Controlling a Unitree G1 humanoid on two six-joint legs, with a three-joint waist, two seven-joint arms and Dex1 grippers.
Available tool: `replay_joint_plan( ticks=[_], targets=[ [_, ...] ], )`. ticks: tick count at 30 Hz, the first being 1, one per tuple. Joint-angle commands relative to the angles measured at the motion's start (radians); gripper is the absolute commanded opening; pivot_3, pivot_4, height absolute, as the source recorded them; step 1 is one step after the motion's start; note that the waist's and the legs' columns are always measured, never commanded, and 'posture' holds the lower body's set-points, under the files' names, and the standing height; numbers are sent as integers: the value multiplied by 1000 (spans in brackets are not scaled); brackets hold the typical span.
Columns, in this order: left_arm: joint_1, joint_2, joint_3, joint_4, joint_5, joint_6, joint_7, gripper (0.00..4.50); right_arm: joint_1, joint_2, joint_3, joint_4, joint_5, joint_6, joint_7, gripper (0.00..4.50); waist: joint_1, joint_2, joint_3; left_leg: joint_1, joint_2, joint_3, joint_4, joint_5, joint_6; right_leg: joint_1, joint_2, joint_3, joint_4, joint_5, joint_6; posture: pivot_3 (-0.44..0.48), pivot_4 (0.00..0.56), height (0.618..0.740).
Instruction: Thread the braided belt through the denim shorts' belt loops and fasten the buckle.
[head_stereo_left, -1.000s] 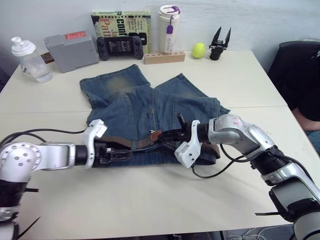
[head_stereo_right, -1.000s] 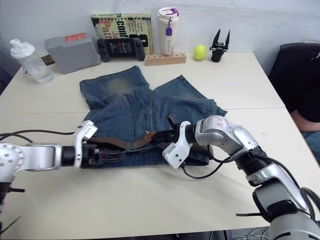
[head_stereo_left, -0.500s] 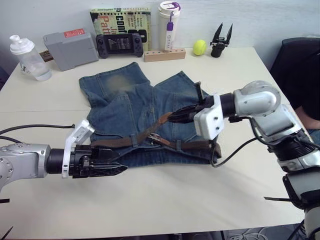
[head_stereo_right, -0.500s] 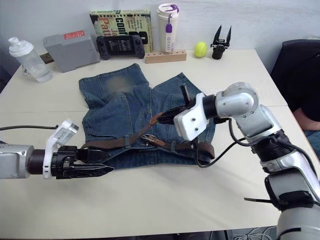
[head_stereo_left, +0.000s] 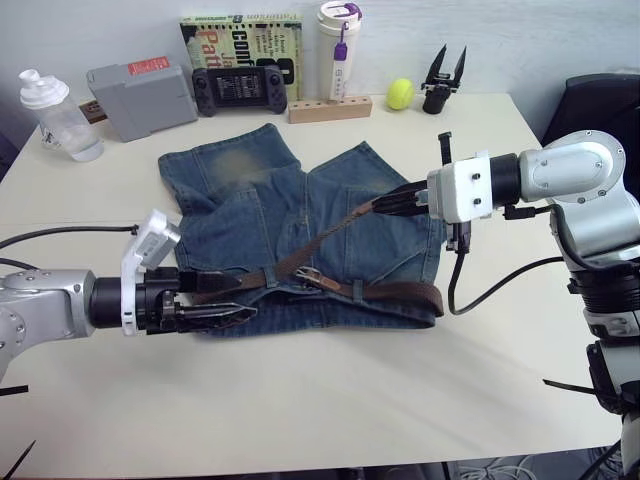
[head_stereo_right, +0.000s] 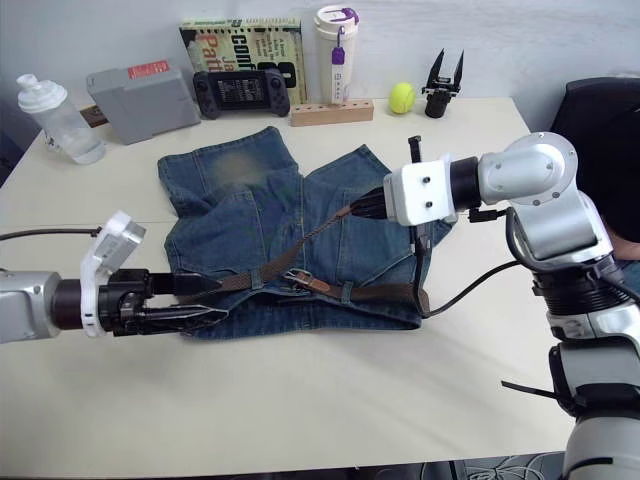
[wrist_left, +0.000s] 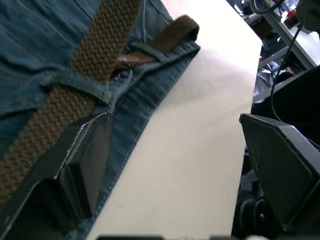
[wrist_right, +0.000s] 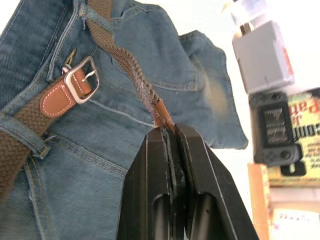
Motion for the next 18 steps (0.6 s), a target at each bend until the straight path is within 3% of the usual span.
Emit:
replay_joint_plan(
  ticks=[1, 6, 10, 12, 15, 18],
  targets=[
    [-57, -45, 9, 4, 60, -68, 50, 4425, -1, 11, -36, -64, 20, 111, -27, 0, 0, 0, 0, 0, 0, 0, 0, 0, 0, 0, 0, 0, 0, 0, 0, 0, 150, 693],
    [-175, -132, 35, 43, 47, -128, 75, 4425, -2, 63, -28, -113, 26, 269, -67, 0, 0, 0, 0, 0, 0, 0, 0, 0, 0, 0, 0, 0, 1, 0, 0, 0, 150, 693],
    [-241, -204, -61, 44, 124, -141, 125, 4425, -10, 93, -33, -124, 15, 340, -91, 0, 1, 0, 0, 0, 0, 1, 0, 0, 0, 0, 0, 0, 1, 0, 0, 0, 150, 693],
    [-243, -206, -117, 22, 214, -171, 125, 4425, -12, 97, -34, -127, 9, 357, -96, 0, 1, 0, 0, 0, 0, 1, 0, 1, 1, 0, 0, 0, 1, 0, 0, 0, 150, 693],
    [-226, -214, -295, -53, 443, -277, 148, 4425, -19, 102, -40, -131, 10, 408, -115, 0, 0, -1, 0, 0, 0, 1, 0, 1, 1, 0, 0, 0, 1, 0, 0, 0, 150, 693],
    [-245, -268, -366, -41, 589, -354, 206, 4425, -20, 101, -45, -147, 17, 442, -122, 0, 1, -1, 0, 0, 0, 2, 0, 1, 1, 0, 1, 1, 1, 0, 0, 0, 150, 693]
  ],
)
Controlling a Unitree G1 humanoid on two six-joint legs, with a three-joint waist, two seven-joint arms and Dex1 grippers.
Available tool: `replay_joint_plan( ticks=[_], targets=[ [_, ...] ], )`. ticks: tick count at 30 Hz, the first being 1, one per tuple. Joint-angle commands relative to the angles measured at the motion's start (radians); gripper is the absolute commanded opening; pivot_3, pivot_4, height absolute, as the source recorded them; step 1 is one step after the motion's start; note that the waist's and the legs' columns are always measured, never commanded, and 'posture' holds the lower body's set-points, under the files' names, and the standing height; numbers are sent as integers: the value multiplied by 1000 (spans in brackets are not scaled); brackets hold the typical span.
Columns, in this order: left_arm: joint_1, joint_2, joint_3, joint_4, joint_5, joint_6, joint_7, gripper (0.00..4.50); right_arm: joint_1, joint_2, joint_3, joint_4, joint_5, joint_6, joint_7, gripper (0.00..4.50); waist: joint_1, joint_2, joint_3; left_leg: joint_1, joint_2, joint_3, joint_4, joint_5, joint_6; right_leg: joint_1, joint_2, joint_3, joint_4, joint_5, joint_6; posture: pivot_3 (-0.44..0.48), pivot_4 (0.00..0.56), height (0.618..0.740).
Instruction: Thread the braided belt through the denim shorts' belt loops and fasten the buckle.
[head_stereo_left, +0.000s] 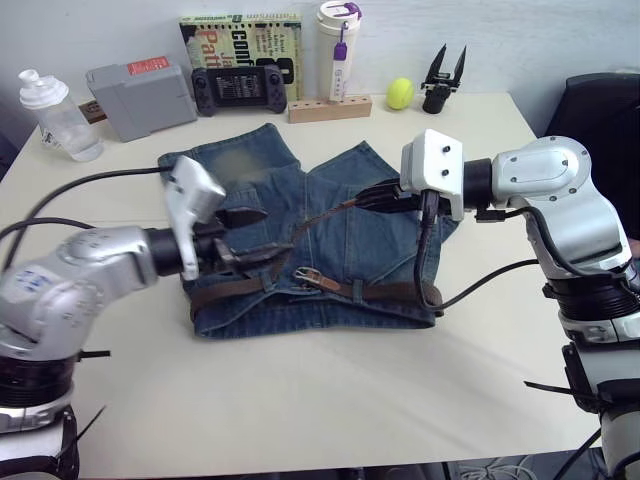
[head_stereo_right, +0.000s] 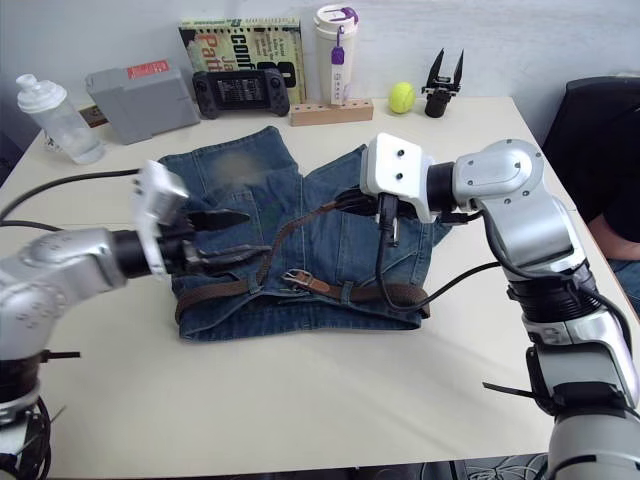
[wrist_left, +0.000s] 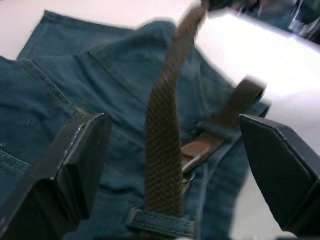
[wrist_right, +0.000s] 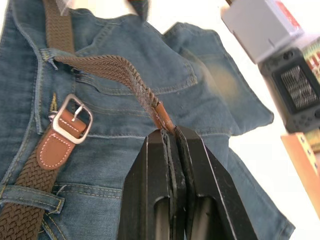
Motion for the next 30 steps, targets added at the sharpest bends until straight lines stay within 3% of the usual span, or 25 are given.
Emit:
replay_joint_plan(
  ticks=[1, 4, 13, 16, 24, 30],
  targets=[
    [-30, -71, -90, -20, 216, -131, 74, 4425, -23, -3, -44, -59, 18, 47, -18, 0, 1, 0, 0, 0, 0, 0, 0, 0, 0, 0, 0, 0, 0, 0, 0, 0, 150, 693],
    [-43, -136, -104, -13, 263, -164, 77, 4425, -18, -3, -48, -78, 24, 75, -23, 0, 0, 0, 0, 0, 0, 0, 0, 0, 1, 0, 0, 0, 1, 0, 0, 0, 150, 693],
    [-67, -214, -171, 20, 428, -257, 34, 4425, -7, -6, -49, -112, 29, 109, -30, 0, 2, 0, 0, 0, 0, 0, 0, 1, 1, 0, 0, 0, 1, 0, 0, 0, 150, 693],
    [-81, -238, -184, 35, 473, -297, 19, 3530, -4, -6, -49, -121, 31, 118, -33, 0, 1, 0, 0, 0, 0, 0, 1, 1, 1, 0, 0, 0, 1, 0, 0, 0, 150, 693],
    [-101, -309, -123, 81, 493, -350, 3, 17, 5, -11, -51, -139, 27, 132, -49, 0, 2, 0, 0, 0, 0, 0, 1, 1, 1, 0, 0, -1, 1, 0, 0, 0, 150, 693],
    [-105, -311, -80, 126, 493, -338, -32, 17, 5, 7, -80, -133, 33, 144, -107, 0, 0, 0, 0, 0, 0, 1, 0, 1, 1, 0, 0, -1, 0, 0, 0, 0, 150, 693]
  ],
)
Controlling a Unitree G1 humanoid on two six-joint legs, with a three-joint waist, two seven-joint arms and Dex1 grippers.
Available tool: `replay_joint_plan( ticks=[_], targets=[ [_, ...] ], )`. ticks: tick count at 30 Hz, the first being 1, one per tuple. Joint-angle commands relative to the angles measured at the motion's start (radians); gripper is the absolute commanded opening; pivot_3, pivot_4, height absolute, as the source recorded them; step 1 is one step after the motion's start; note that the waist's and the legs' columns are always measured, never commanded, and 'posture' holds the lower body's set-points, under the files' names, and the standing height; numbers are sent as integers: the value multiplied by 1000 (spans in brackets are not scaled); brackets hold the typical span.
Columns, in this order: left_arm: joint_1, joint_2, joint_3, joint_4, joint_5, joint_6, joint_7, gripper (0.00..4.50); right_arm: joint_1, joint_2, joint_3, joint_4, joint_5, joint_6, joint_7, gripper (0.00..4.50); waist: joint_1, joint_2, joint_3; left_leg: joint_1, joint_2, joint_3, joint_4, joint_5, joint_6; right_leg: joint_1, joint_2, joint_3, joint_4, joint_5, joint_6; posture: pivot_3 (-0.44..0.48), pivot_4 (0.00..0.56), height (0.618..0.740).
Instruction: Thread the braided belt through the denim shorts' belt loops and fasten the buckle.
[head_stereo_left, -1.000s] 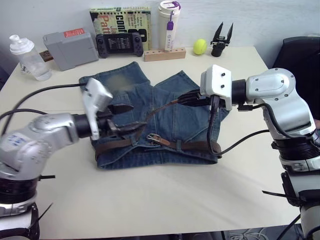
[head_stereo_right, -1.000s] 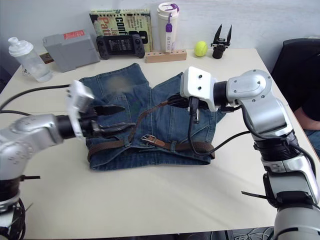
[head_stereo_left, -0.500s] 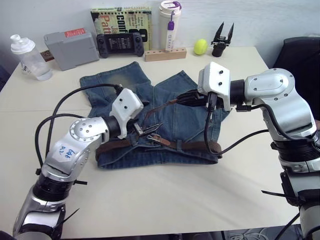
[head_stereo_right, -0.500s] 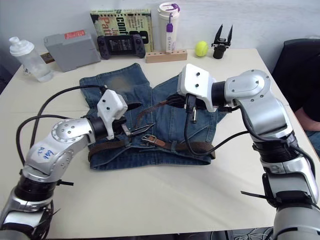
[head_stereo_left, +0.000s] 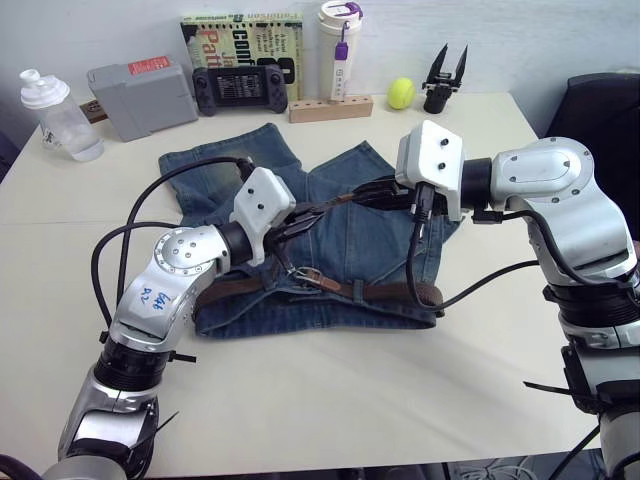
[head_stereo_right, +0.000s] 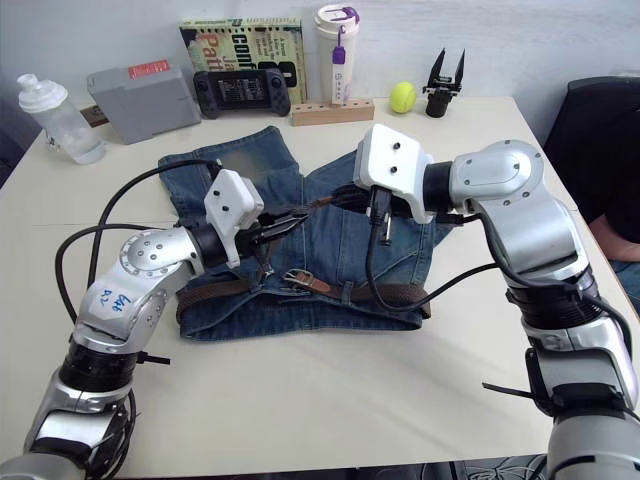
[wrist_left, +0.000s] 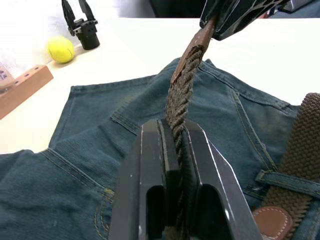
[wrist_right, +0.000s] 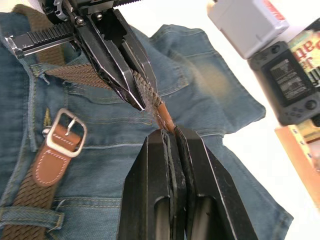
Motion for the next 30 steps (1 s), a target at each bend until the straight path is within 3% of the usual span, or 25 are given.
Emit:
replay_joint_plan(
  ticks=[1, 5, 11, 20, 25, 30],
  targets=[
    [-9, 5, 72, 16, -12, -7, -10, 0, -4, -1, -84, -35, 44, 44, -31, 347, 0, 0, 0, 0, 0, 0, 0, 0, 0, 0, 0, 0, 0, 0, 0, 0, 150, 693],
    [4, 19, 108, 84, -18, 21, -19, 0, 62, -42, -121, -142, 112, 134, -14, 1826, 2, 0, 0, 0, 0, 0, 0, 0, 0, 0, 0, 0, 0, 0, 0, 0, 150, 693],
    [13, 68, 93, 162, 44, 26, -44, 0, 276, -46, 8, -322, -6, 81, -98, 4345, 1, 0, 0, 0, 0, 0, 0, 0, 1, 0, 0, 0, 0, 0, 0, 0, 150, 693],
    [-51, 119, 127, 300, 85, -33, -105, 0, 411, 26, 260, -267, -359, -106, -292, 4461, 1, 0, 0, 0, 0, 0, 0, 1, -1, -1, 0, 0, 1, 0, 0, 0, 150, 693],
    [-157, 146, 176, 379, 62, -25, -129, 0, 399, 116, 268, -210, -407, -122, -344, 4461, 2, -1, 0, 0, 0, 0, 1, 1, -1, -1, 0, 0, 1, 0, 0, 0, 150, 693],
    [-168, 150, 174, 359, 64, -14, -150, 0, 394, 183, 260, -176, -442, -124, -370, 4461, -2, -1, 0, 0, 0, 1, 1, 1, -1, -1, 1, 0, 1, 0, 0, 0, 150, 693]
  ],
)
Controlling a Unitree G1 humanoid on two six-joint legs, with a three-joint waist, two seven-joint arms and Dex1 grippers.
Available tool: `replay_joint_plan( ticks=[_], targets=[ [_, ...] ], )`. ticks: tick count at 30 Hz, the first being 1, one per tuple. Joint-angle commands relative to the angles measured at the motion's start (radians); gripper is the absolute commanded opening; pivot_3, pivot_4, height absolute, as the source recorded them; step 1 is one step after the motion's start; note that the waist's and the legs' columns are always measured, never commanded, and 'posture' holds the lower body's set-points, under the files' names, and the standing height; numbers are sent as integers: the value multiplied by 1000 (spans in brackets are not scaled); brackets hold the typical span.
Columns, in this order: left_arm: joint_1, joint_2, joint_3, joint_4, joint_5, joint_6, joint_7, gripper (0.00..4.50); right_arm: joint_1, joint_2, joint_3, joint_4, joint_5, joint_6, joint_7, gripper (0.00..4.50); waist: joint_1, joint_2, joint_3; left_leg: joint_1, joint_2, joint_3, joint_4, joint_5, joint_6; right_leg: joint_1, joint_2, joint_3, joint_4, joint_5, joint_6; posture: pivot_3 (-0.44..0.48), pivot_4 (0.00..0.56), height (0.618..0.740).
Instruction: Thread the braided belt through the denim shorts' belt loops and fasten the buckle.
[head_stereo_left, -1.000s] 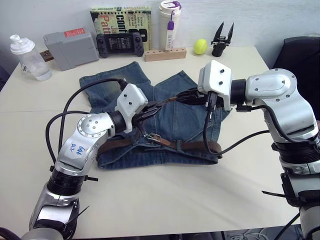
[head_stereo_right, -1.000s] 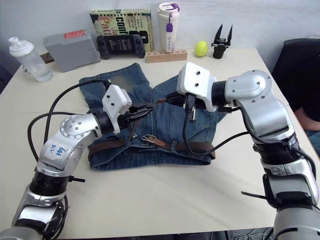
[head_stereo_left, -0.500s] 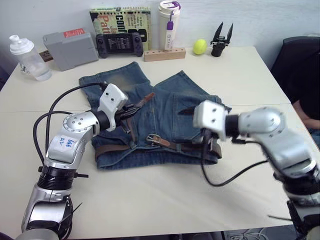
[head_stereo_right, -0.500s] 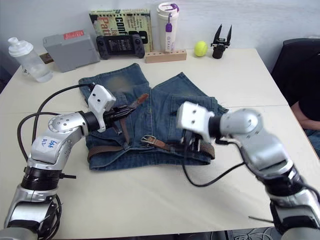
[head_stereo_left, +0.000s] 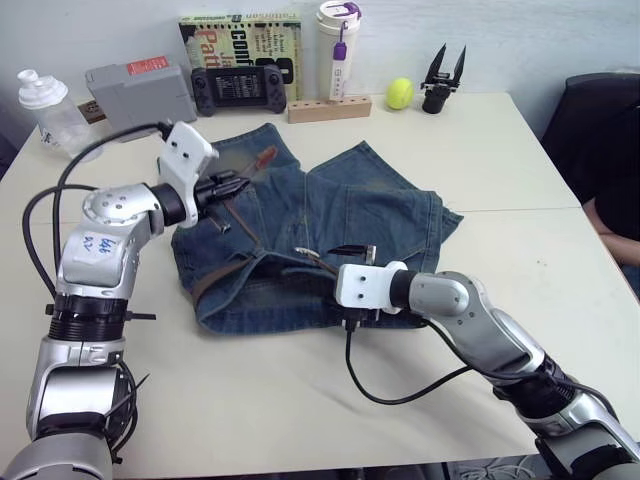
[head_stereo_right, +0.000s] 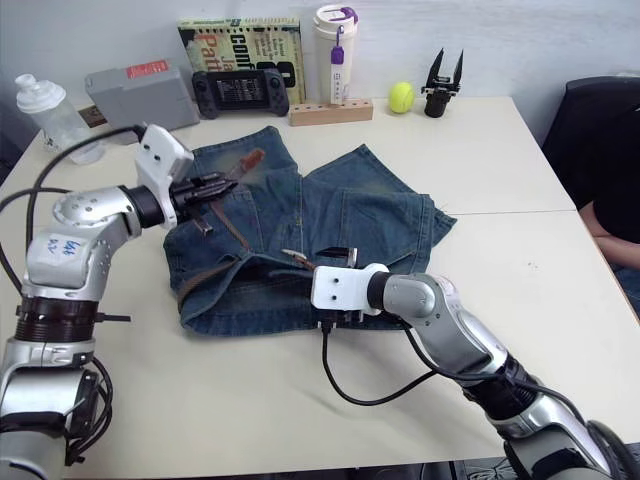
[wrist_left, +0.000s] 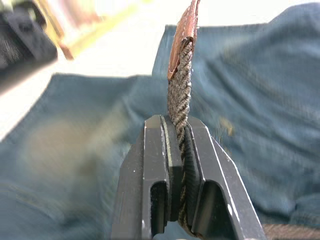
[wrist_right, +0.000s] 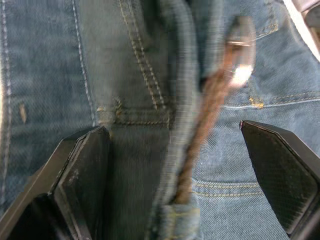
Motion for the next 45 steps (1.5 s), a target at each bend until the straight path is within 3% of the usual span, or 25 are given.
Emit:
replay_joint_plan(
  ticks=[1, 6, 7, 9, 14, 17, 23, 29, 34, 45],
  targets=[
    [8, 12, 22, -40, -3, 0, -13, 0, -15, 37, -21, -9, -19, -7, -24, 4461, 0, 0, 0, 0, 0, 0, 0, 0, 0, 0, 0, 0, 0, 0, 0, 0, 150, 693],
    [42, -4, 13, -74, -4, 12, -13, 0, -16, 79, -49, -11, -17, 19, -43, 4461, 2, 0, 0, 0, 0, 0, 0, 0, 0, 0, 0, 0, 1, 0, 0, 0, 150, 693],
    [45, -7, 13, -78, -4, 14, -12, 0, -15, 85, -52, -8, -20, 24, -46, 4222, 2, 0, 0, 0, 0, 0, 0, 0, 0, 0, 0, 0, 1, 0, 0, 0, 150, 693],
    [46, -8, 13, -81, -2, 15, -15, 0, -10, 95, -57, -3, -24, 30, -51, 3664, 3, 0, 0, 0, 0, 0, 0, 0, 0, 0, 0, 0, 1, 0, 0, 0, 150, 693],
    [76, 20, 14, -52, 19, -28, -41, 0, 7, 117, -70, 3, -33, 82, -79, 1108, 0, 0, 0, 0, 0, 0, 0, 0, 0, 0, 0, 0, 1, 0, 0, 0, 150, 693],
    [88, 38, 15, -33, 27, -49, -64, 0, 20, 139, -87, 2, -21, 119, -100, 17, 2, 0, 0, 0, 0, 0, 0, 0, 0, -1, 0, 0, 1, 0, 0, 0, 150, 693],
    [154, 81, -46, -94, 0, -37, -214, 0, 26, 211, -156, -5, 1, 191, -171, 18, 2, 0, 0, 0, 0, 0, 1, 0, 0, 0, 0, 0, 2, 0, 0, 0, 150, 693],
    [178, 83, -79, -132, -12, -26, -284, 0, 47, 362, -275, -33, 81, 344, -276, 18, 4, 0, 0, 0, 0, 0, 1, 0, 0, 0, 0, 0, 2, 0, 0, 0, 150, 693],
    [162, 57, -95, -108, 6, -18, -275, 0, 57, 467, -338, -89, 152, 461, -330, 18, 2, 0, 0, 0, 0, 0, 0, 0, 0, 0, 0, 0, 2, 0, 0, 0, 150, 693],
    [104, -57, -124, -58, 34, -21, -185, 0, 59, 483, -302, -165, 198, 498, -333, 17, 2, 0, 0, 0, 0, 0, 0, 0, 0, -1, 0, 1, 2, 0, 0, 0, 150, 693]
  ],
)
